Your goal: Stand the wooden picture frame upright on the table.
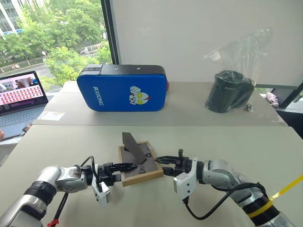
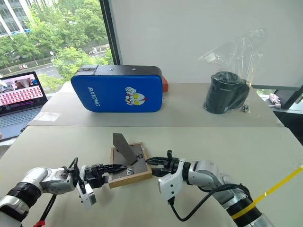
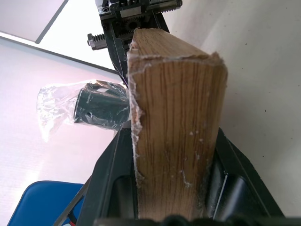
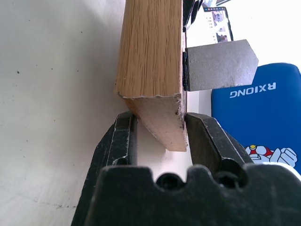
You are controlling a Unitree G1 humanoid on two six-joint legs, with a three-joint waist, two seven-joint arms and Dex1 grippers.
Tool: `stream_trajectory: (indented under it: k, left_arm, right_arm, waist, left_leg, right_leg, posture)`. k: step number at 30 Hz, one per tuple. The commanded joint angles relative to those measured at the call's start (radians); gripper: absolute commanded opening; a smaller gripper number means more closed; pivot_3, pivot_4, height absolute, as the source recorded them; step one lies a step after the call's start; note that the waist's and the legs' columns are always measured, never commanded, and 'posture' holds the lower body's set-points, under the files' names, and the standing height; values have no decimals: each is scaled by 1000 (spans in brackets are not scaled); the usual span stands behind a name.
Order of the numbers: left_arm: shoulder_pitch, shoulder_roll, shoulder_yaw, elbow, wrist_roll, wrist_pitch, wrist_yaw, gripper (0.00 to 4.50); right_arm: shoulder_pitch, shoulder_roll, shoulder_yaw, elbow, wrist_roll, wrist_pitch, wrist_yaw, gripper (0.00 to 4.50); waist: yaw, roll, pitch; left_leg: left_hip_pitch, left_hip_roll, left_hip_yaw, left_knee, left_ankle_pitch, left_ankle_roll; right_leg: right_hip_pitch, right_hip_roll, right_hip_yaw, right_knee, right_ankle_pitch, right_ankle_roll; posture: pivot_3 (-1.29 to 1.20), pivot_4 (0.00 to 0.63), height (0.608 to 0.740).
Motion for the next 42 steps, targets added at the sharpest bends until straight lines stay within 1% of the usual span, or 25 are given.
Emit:
stream_trajectory:
  k: [1,9,11,12,14,15,17,18,21,23,25,27,30,32,34,36,39,42]
  left_arm:
    - [-4,-9,-1,9,27,21,-45,1161]
    - [3,-13,2,22,-9,23,-70,1161]
    - [6,-14,6,25,-33,17,-77,2193]
    - [7,-17,9,27,-48,20,-86,2453]
    - [10,-24,18,25,-66,32,-102,3261]
    - [13,-27,26,20,-71,41,-107,3572]
    - [21,-24,36,16,-88,47,-124,4350]
    - [29,-18,45,11,-97,45,-130,4484]
    - [64,7,75,-5,-143,45,-151,4484]
    - [97,23,100,-20,-177,60,-168,4484]
    - [143,38,129,-36,-239,95,-193,4484]
    - [184,42,152,-58,-303,140,-220,4484]
    - [251,37,185,-106,-417,238,-280,4484]
    - [291,30,202,-138,-489,298,-320,4484]
    - [323,25,219,-179,-520,334,-349,4484]
    - [362,5,243,-222,-580,413,-384,4484]
    - [410,-16,270,-280,-630,487,-430,4484]
    - [459,-36,282,-355,-637,523,-461,4484]
  right_arm:
    - [-20,35,25,-84,33,-5,12,1311]
    - [-11,51,25,-93,30,17,30,1311]
    - [-10,52,25,-95,30,18,33,1309]
    - [-10,52,25,-96,29,18,34,1309]
    - [-9,53,23,-100,28,20,36,1309]
    - [-9,53,22,-101,28,22,37,1309]
    - [-7,55,16,-103,32,31,37,1309]
    - [-6,56,14,-103,37,37,38,1309]
    - [-9,59,-1,-103,56,62,43,1309]
    - [-19,72,-21,-104,86,106,45,1309]
    - [-36,92,-48,-116,149,185,62,1309]
    - [-50,107,-71,-136,211,263,91,1309]
    - [-75,96,-98,-170,295,359,150,1309]
    - [-95,82,-115,-183,330,401,174,1309]
    - [-113,72,-126,-188,351,424,181,1309]
    - [-131,70,-144,-195,387,464,193,1309]
    - [-196,102,-198,-209,497,603,196,1309]
    - [-306,113,-263,-193,645,842,214,1309]
  waist:
    - [0,0,0]
    - [-1,0,0]
    - [-1,0,0]
    - [-2,0,0]
    - [0,0,0]
    - [0,0,0]
    - [3,0,0]
    - [4,0,0]
    - [1,0,0]
    - [-3,0,0]
    - [-6,0,0]
    - [-4,0,1]
    - [-2,0,1]
    - [-2,1,1]
    - [-2,1,2]
    - [-2,1,3]
    - [-3,1,3]
    - [-7,2,3]
  left_leg:
    - [0,0,0,0,0,0]
    - [0,0,0,0,0,0]
    - [0,0,0,0,0,0]
    - [0,0,0,0,0,0]
    - [0,0,0,0,0,0]
    - [0,0,0,0,0,0]
    - [0,0,0,0,0,0]
    - [0,0,0,0,0,0]
    - [0,0,0,0,0,0]
    - [0,0,0,0,0,0]
    - [0,0,0,0,0,0]
    - [0,0,0,0,0,0]
    - [0,0,0,0,0,0]
    - [0,0,0,0,0,0]
    - [0,0,0,0,0,0]
    - [0,0,0,0,0,0]
    - [0,0,0,0,0,0]
    - [0,1,0,0,0,0]
  right_leg:
    - [0,0,0,0,0,0]
    - [0,0,0,0,0,0]
    - [0,0,0,0,0,0]
    - [0,0,0,1,0,0]
    - [0,0,0,1,0,0]
    - [0,0,0,0,0,0]
    - [0,0,0,0,0,0]
    - [0,0,0,0,0,0]
    - [0,0,0,0,0,0]
    - [0,0,0,1,0,0]
    - [-1,0,0,1,0,-1]
    - [-1,0,0,2,1,-2]
    - [0,0,0,1,2,-3]
    - [-1,0,0,1,2,-3]
    - [-1,0,0,1,2,-3]
    - [-1,0,0,1,2,-3]
    - [-1,0,0,2,2,-4]
    - [-1,0,0,2,4,-7]
  posture:
    - [0,150,740]
    - [0,150,740]
    - [0,150,740]
    - [0,150,740]
    - [0,150,740]
    - [0,150,740]
    - [0,150,740]
    - [0,150,740]
    - [0,150,740]
    - [0,150,740]
    - [0,150,740]
    - [0,150,740]
    - [0,150,740]
    - [0,150,740]
    - [0,150,740]
    - [0,150,740]
    - [0,150,740]
    - [0,150,740]
